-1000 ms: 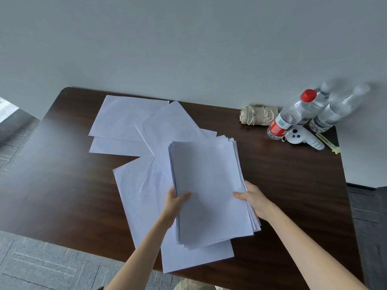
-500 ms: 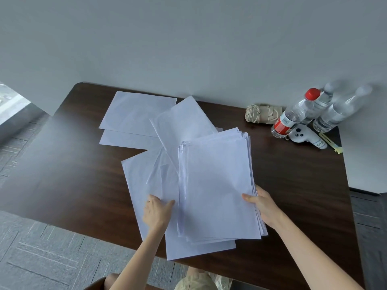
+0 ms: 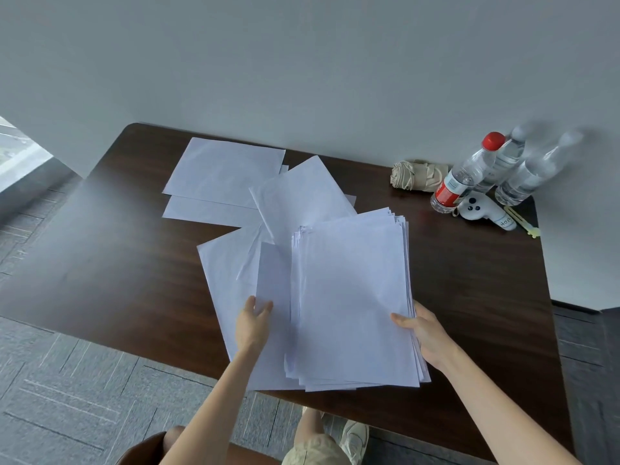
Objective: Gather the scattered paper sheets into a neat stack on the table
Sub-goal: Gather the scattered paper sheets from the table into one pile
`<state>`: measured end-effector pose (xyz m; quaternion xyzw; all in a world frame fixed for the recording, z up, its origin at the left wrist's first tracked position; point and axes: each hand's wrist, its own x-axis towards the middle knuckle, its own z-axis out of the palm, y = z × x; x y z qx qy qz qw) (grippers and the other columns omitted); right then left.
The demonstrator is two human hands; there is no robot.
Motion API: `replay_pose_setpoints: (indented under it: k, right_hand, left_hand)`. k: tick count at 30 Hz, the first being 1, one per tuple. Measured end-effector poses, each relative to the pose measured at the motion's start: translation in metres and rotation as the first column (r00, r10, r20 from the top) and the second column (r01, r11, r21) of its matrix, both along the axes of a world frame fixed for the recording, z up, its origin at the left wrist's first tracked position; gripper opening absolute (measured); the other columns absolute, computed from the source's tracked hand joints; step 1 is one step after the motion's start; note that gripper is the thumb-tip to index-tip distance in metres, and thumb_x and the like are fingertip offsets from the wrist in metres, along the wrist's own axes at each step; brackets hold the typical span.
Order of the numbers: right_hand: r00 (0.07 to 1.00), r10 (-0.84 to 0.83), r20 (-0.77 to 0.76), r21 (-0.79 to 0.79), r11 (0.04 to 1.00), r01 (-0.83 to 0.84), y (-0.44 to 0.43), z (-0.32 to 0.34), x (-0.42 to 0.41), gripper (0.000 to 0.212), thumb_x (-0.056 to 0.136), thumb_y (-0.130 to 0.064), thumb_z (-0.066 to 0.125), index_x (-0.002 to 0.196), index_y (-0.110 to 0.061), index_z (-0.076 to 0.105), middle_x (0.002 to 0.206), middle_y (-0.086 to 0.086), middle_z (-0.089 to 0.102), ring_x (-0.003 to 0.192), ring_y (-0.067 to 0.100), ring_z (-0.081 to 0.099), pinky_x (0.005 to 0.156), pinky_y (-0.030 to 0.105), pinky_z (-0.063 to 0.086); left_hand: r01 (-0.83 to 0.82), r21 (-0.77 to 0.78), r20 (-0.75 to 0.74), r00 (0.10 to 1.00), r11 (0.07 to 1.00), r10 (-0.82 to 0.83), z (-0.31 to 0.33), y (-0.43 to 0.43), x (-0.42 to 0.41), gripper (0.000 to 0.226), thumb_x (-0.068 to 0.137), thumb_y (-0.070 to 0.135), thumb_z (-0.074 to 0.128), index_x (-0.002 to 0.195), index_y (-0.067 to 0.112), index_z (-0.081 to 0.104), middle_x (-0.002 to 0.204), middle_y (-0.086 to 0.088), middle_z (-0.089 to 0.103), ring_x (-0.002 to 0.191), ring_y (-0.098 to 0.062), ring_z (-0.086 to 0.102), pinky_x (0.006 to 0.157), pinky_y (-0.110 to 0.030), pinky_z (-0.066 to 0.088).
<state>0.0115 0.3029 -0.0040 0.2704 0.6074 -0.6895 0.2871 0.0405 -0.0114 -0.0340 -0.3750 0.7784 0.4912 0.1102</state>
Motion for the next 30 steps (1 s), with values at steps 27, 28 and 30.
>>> replay_pose_setpoints:
  k: [27,28,30]
  right_hand:
    - [0.999,0.047,-0.017,0.068,0.997,-0.046,-0.043,0.002,-0.001,0.034,0.084,-0.013,0.071,0.115,-0.014,0.058,0.108,0.004,0.066,0.093,0.010,0.062,0.068,0.018,0.046]
    - [0.999,0.044,-0.029,0.079,0.996,-0.041,-0.043,0.005,-0.004,0.031,0.084,-0.015,0.071,0.111,-0.016,0.056,0.107,0.003,0.063,0.090,0.006,0.060,0.066,0.017,0.044]
    - [0.998,0.039,-0.043,0.055,0.998,-0.037,-0.042,0.008,-0.010,0.037,0.083,-0.019,0.073,0.116,-0.018,0.057,0.112,0.004,0.065,0.094,0.012,0.064,0.069,0.021,0.047]
  left_hand:
    - [0.151,0.677,0.006,0.978,0.721,-0.210,0.023,-0.007,-0.027,0.025,0.088,0.010,0.069,0.112,0.008,0.062,0.091,-0.010,0.074,0.080,-0.028,0.072,0.075,-0.044,0.061]
    - [0.139,0.688,0.006,0.980,0.712,-0.198,0.024,-0.008,-0.027,0.025,0.090,0.010,0.068,0.113,0.009,0.061,0.093,-0.011,0.074,0.082,-0.029,0.072,0.075,-0.045,0.061]
    - [0.128,0.715,0.005,0.982,0.688,-0.189,0.028,-0.008,-0.029,0.030,0.088,0.013,0.071,0.115,0.010,0.060,0.100,-0.014,0.073,0.089,-0.034,0.071,0.079,-0.049,0.060]
